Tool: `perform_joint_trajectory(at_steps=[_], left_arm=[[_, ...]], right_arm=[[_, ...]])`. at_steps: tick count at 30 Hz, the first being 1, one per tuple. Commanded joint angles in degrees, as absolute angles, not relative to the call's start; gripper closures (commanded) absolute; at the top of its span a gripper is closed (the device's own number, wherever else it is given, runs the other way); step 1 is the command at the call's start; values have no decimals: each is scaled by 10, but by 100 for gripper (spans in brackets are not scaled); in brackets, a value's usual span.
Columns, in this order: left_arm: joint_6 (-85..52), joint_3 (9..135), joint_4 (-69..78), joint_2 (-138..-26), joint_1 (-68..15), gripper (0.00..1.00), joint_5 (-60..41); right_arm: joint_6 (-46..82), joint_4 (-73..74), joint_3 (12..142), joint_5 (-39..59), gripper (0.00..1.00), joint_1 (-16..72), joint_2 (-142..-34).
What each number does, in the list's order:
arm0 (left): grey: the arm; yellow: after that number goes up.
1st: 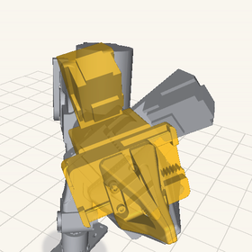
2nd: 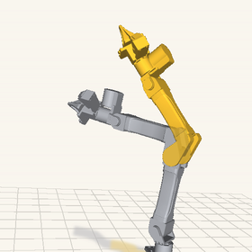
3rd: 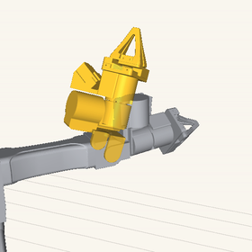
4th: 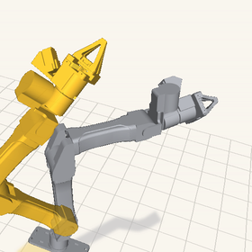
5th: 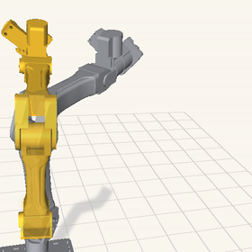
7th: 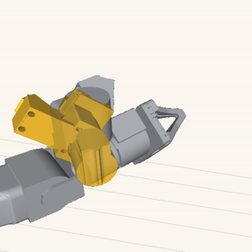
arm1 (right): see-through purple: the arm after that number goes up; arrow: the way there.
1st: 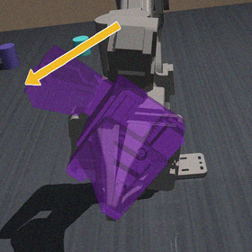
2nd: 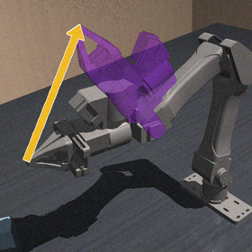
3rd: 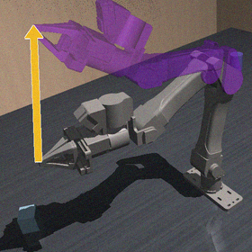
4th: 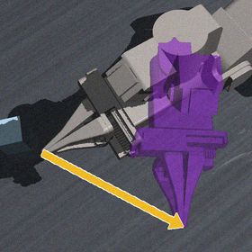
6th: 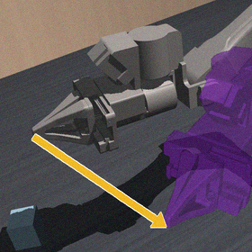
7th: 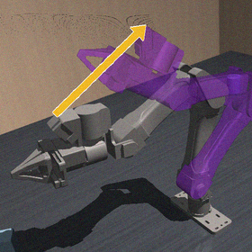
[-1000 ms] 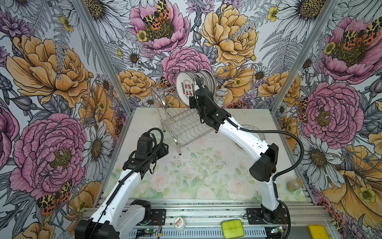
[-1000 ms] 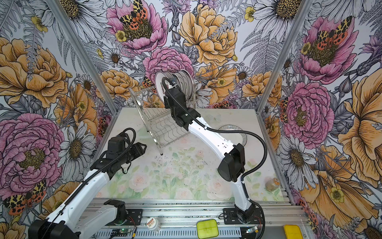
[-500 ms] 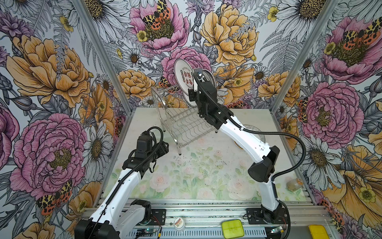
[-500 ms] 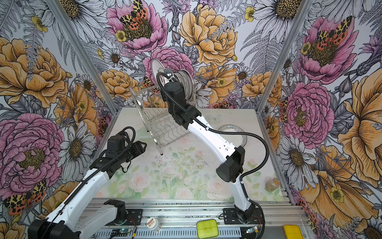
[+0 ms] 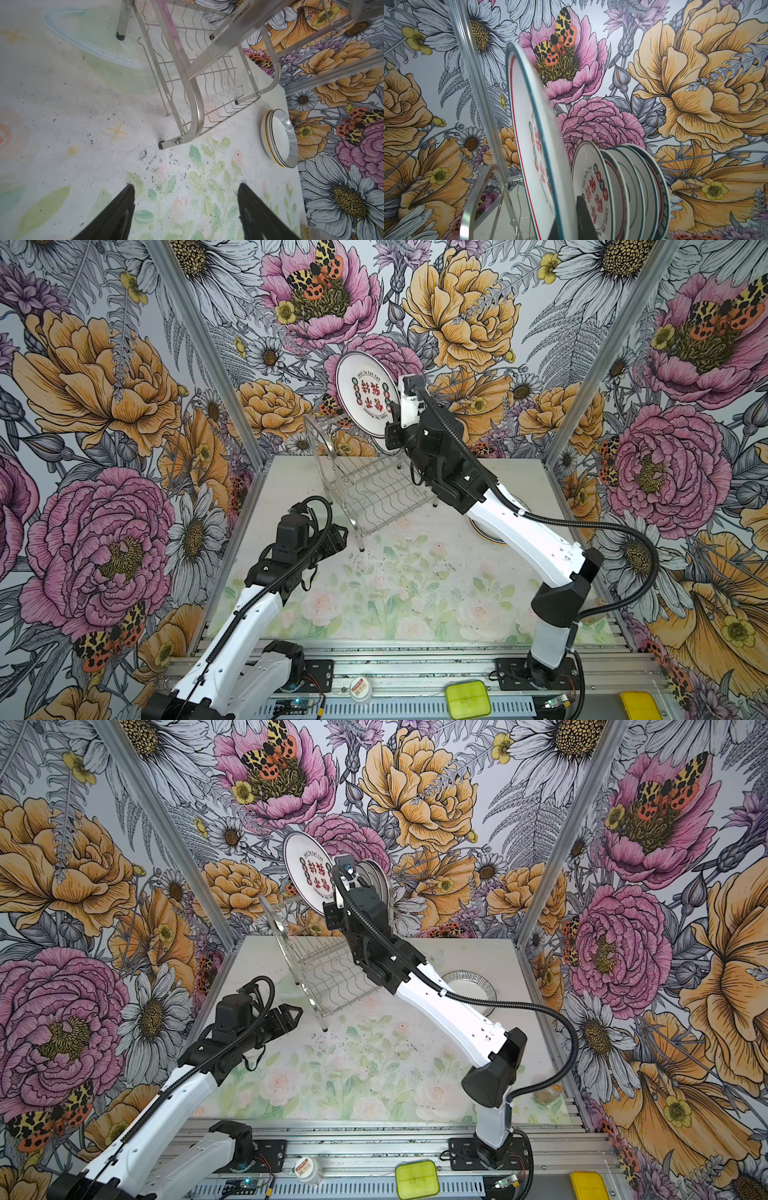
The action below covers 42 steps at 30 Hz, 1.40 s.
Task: Unload the plates from the dish rack
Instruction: 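Lift the white red-printed plate up out of the rack with the right gripper, then carry the plate toward the left gripper while the left gripper reaches toward it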
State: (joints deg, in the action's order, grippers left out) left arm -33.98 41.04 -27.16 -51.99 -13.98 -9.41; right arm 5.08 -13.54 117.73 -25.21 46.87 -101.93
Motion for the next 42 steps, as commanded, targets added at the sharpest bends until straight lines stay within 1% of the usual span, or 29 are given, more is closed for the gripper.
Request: perform_joint_trajectory(at_steps=[1,2,3,9,14,18,23,28,31,37,42], left_arm=[[-331,412,-250,-502,-151,18,-116],[-333,412,-247,-505,-153,5,-123],[-334,413,-247,-509,-157,1,-125],[-343,417,-245,-526,-212,1,-90],[-359,419,-238,-536,-264,1,-63],[-374,416,-223,-548,-312,1,-41],[-389,408,-187,-565,-368,1,-26],[-387,397,-130,-599,-412,1,-25],[-388,399,-96,-633,-424,1,-39],[-388,420,-29,-699,-429,2,-62],[-390,439,5,-744,-428,3,-75]], right_arm=[[113,-103,1081,-225,100,457,-900],[123,-102,1035,-225,100,441,-867],[137,-102,989,-226,100,431,-833],[220,-106,732,-219,100,369,-646],[278,-147,609,-215,100,348,-543],[374,-166,527,-172,100,332,-485],[465,-165,469,-104,100,329,-486],[502,-160,444,-72,100,328,-498],[516,-155,441,-53,100,327,-504],[545,-140,450,29,100,318,-555],[561,-114,443,58,100,310,-573]])
